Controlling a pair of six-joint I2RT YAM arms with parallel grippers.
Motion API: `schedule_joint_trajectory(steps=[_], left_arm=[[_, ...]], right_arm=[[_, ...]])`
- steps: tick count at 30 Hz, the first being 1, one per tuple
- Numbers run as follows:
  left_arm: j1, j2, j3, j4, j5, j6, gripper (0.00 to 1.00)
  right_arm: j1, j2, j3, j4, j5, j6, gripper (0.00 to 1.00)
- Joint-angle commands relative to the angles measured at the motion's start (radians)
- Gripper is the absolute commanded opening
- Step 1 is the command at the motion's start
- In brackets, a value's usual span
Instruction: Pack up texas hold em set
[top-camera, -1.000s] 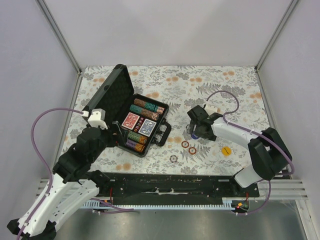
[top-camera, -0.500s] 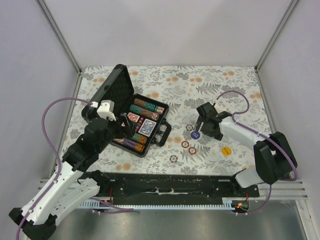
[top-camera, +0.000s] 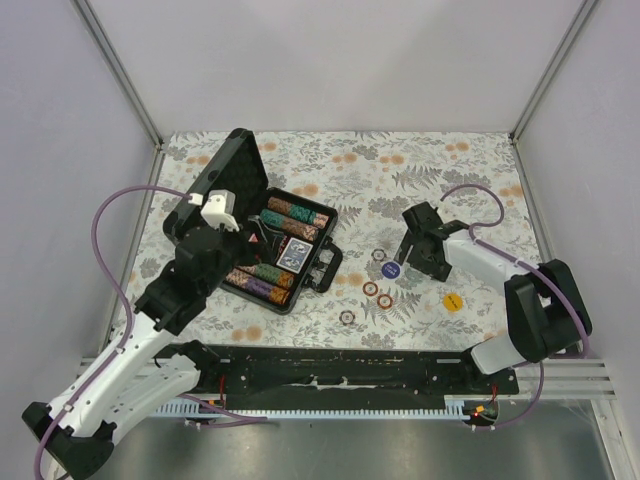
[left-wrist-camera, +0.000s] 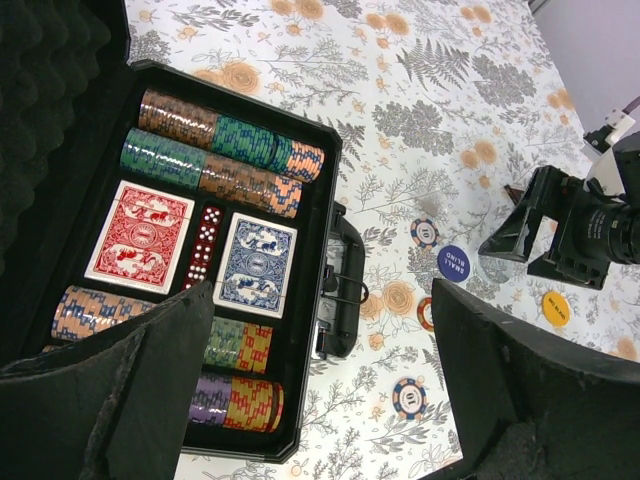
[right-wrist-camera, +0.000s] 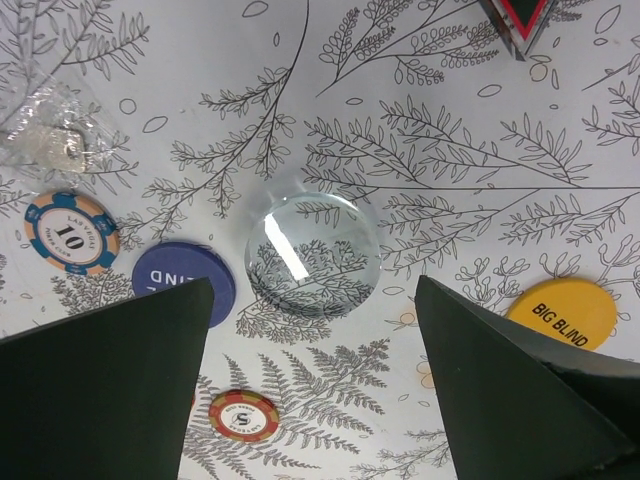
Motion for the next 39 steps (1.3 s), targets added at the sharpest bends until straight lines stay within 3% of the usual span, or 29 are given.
schedule_joint_trajectory(steps=[1,22,39], left_arm=[[-0.003,0.015,-0.003,0.046,-0.036,0.033,0.95],[-0.001,-0.008,-0.015,0.045,-0.073,0.034,0.95],[-0.001,-0.028,-0.017,0.034,-0.087,0.033,0.95]], right_arm=[[-0.008,0.039,-0.006,-0.006,-0.035,-0.014,0.89],[-0.008,0.109,0.011,-0.005,-0.039,0.002,0.72],[-0.008,0.056,0.027,-0.011,0.040,-0.003,0.85]])
